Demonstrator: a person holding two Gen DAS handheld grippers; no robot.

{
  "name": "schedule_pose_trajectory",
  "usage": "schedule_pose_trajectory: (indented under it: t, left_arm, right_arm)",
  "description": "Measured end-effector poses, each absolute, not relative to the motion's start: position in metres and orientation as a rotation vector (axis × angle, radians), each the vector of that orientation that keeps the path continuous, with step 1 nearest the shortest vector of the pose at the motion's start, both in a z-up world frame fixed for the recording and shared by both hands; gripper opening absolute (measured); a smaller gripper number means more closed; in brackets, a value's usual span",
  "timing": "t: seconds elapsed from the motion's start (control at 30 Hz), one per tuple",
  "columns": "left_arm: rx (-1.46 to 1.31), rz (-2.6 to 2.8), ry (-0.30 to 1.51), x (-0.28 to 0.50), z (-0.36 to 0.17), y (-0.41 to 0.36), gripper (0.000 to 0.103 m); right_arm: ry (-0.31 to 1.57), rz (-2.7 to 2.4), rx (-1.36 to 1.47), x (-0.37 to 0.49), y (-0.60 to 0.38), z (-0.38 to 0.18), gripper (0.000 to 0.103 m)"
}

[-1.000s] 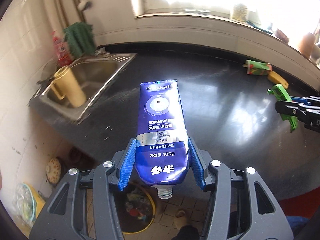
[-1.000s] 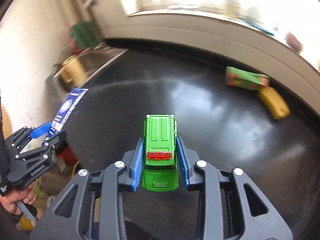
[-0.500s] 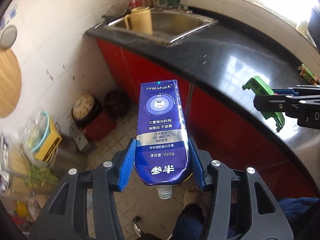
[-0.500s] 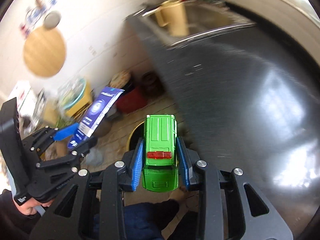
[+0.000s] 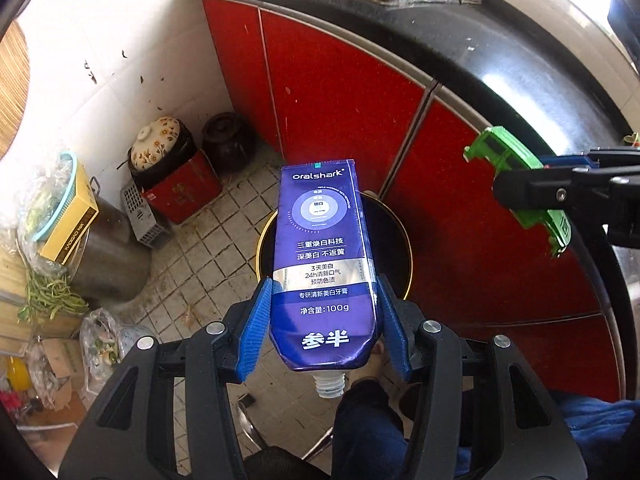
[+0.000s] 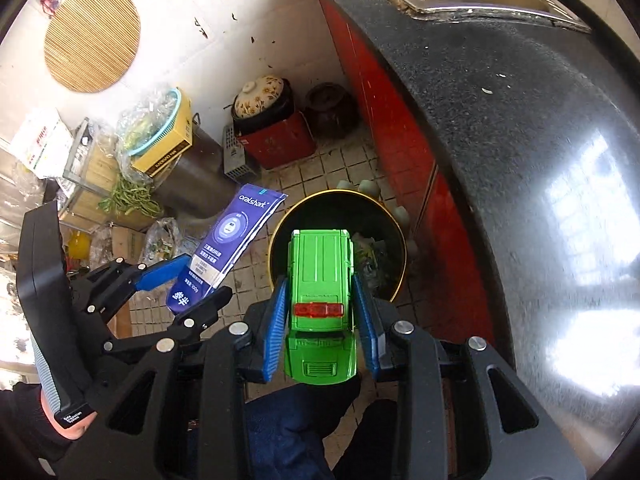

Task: Collect trash
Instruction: 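Carry the tube and toy car over the bin with both tools, then open both tools over the bin to drop the tube and toy car, then return both tools to the counter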

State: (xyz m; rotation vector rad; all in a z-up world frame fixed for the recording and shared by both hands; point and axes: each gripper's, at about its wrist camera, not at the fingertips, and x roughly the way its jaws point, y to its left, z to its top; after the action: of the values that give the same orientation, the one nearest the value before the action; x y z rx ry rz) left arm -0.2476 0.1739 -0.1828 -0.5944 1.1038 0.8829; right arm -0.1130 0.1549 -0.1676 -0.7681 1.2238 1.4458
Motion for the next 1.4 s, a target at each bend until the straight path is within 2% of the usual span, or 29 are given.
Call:
schedule_pose_trajectory:
  t: [0.6,0.63,0.67,0.7,0.73,0.9,0.97,1.1,1.4]
  left_arm:
    - [-0.649,0.845,1.128,-0.238,-0.209,0.201,0.051]
    - [-0.65,0.849,1.134,-0.238,-0.211,0.202,0.054]
    - [-0.654,0.855,1.14,-0.239,-0.212,0.204,0.068]
    - [-0.66,0.855,1.135,-0.241,-0.212,0.206,0.075]
    - [-0.664,0.858,1.123,-0.243,-0.211,0.207,0.079]
    - [-0.634,0.869,1.117,-0.244,-0.197,0.203,0.085]
    - [-0.609,0.867,1.102,-0.238,-0.184,0.198,0.091]
    - [-0.538,0.82,1.053,-0.213,-0.154,0.182,0.094]
    - [-0.173,0.369,0.999,-0.045,-0.102,0.093,0.095]
  right_arm:
    - [1.236,1.461,-0.826,-0.124,0.198,-0.183,0.034]
    - [1.24,1.456,-0.834,-0.124,0.2,-0.184,0.035]
    - [1.245,1.453,-0.829,-0.121,0.198,-0.184,0.055]
    - [1.245,1.452,-0.811,-0.119,0.198,-0.181,0.074]
    - [1.243,1.462,-0.786,-0.116,0.195,-0.177,0.074]
    - [1.26,1.45,-0.723,-0.098,0.177,-0.16,0.075]
    - [1.256,1.427,-0.666,-0.079,0.161,-0.144,0.079]
    - [1.201,1.32,-0.538,-0.024,0.106,-0.112,0.088]
    - [1.094,0.824,-0.273,0.119,-0.087,-0.073,0.09]
